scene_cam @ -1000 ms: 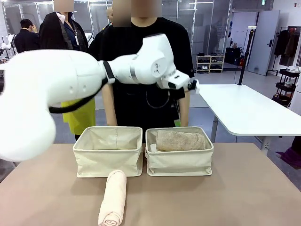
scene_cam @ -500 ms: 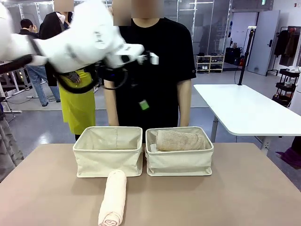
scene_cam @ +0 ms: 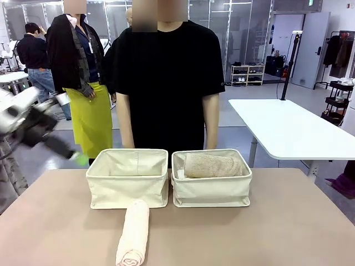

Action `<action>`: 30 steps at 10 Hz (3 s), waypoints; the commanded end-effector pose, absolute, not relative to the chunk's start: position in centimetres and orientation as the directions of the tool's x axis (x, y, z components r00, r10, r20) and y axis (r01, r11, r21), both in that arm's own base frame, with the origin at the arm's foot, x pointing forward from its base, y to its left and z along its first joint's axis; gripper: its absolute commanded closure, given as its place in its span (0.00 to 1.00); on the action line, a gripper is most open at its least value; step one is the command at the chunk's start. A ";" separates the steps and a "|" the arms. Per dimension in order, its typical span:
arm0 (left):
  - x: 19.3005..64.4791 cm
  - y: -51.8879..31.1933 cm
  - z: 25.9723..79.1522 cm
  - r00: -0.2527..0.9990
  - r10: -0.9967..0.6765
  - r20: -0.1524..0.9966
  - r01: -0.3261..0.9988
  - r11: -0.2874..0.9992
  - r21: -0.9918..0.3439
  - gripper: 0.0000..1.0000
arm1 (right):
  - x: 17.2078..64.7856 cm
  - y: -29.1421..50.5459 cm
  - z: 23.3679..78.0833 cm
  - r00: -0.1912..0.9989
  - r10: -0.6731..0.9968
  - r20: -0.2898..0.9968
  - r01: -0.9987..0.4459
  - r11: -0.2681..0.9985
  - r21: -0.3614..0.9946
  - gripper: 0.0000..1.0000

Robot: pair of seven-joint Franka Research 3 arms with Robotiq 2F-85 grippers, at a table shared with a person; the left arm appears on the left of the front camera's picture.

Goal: Divide the towels into two baskets.
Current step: Pick up one hotel-folded towel from the bottom of the table and place it in the Fabric basket indicated by the person.

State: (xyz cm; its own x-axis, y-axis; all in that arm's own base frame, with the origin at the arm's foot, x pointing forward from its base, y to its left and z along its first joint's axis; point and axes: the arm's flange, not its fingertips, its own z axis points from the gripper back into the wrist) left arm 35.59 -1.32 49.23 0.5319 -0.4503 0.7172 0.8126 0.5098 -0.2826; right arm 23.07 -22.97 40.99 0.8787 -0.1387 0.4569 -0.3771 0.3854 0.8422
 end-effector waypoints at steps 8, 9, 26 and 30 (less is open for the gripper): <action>31.0 11.2 45.6 0.633 -0.251 0.733 0.716 0.551 -0.429 0.00 | 22.9 -22.9 41.2 0.873 -0.140 0.468 -0.388 0.383 0.838 0.00; 31.0 11.2 45.6 0.633 -0.251 0.733 0.716 0.551 -0.429 0.00 | 22.9 -22.9 41.2 0.873 -0.140 0.468 -0.388 0.383 0.838 0.00; 31.1 27.8 42.5 0.902 0.022 0.431 0.382 0.426 -0.820 0.00 | 22.9 -22.9 41.2 0.873 -0.140 0.468 -0.388 0.383 0.838 0.00; 31.1 27.8 42.5 0.902 0.022 0.431 0.382 0.426 -0.820 0.00 | 22.9 -22.9 41.2 0.873 -0.140 0.468 -0.388 0.383 0.838 0.00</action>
